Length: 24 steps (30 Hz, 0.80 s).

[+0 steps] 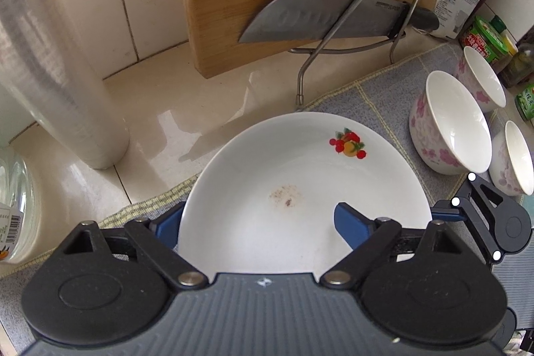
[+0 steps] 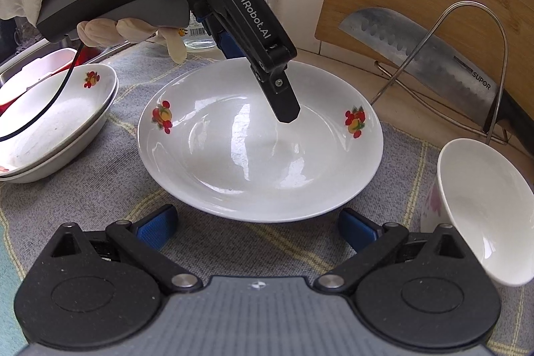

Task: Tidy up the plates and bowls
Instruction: 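Lift the fruit-print plate off the towel with the left gripper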

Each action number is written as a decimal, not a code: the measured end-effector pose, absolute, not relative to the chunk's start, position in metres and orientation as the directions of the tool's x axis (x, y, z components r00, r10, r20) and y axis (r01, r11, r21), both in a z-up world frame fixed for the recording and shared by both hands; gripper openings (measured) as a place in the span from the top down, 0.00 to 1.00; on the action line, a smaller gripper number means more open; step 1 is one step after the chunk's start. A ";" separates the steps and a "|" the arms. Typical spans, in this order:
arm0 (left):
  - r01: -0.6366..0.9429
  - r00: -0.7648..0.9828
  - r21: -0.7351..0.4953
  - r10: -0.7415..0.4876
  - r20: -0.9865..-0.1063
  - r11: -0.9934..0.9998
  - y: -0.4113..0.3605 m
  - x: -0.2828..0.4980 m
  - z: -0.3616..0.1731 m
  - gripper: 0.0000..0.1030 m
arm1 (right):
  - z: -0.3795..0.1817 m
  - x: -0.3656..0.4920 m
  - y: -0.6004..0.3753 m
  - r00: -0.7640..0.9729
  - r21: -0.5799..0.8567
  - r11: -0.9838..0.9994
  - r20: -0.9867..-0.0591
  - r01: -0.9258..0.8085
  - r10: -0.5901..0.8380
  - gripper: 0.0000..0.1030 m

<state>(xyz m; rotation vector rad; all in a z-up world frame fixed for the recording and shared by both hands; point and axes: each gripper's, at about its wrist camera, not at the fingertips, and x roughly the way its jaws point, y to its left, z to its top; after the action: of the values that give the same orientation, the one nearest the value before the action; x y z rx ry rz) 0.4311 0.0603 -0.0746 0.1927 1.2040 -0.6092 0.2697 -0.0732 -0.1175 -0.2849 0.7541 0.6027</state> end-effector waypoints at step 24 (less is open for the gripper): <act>0.565 0.196 -0.175 -0.337 -0.921 0.807 0.056 0.433 -0.076 0.13 | -0.119 0.283 -0.061 0.591 -0.033 0.807 -0.698 -0.590 0.404 0.00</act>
<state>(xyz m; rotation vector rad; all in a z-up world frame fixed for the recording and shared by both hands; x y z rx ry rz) 0.4326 0.0559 -0.0763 0.2203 1.2201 -0.6384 0.2831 -0.0608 -0.1191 -0.2745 0.7365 0.5867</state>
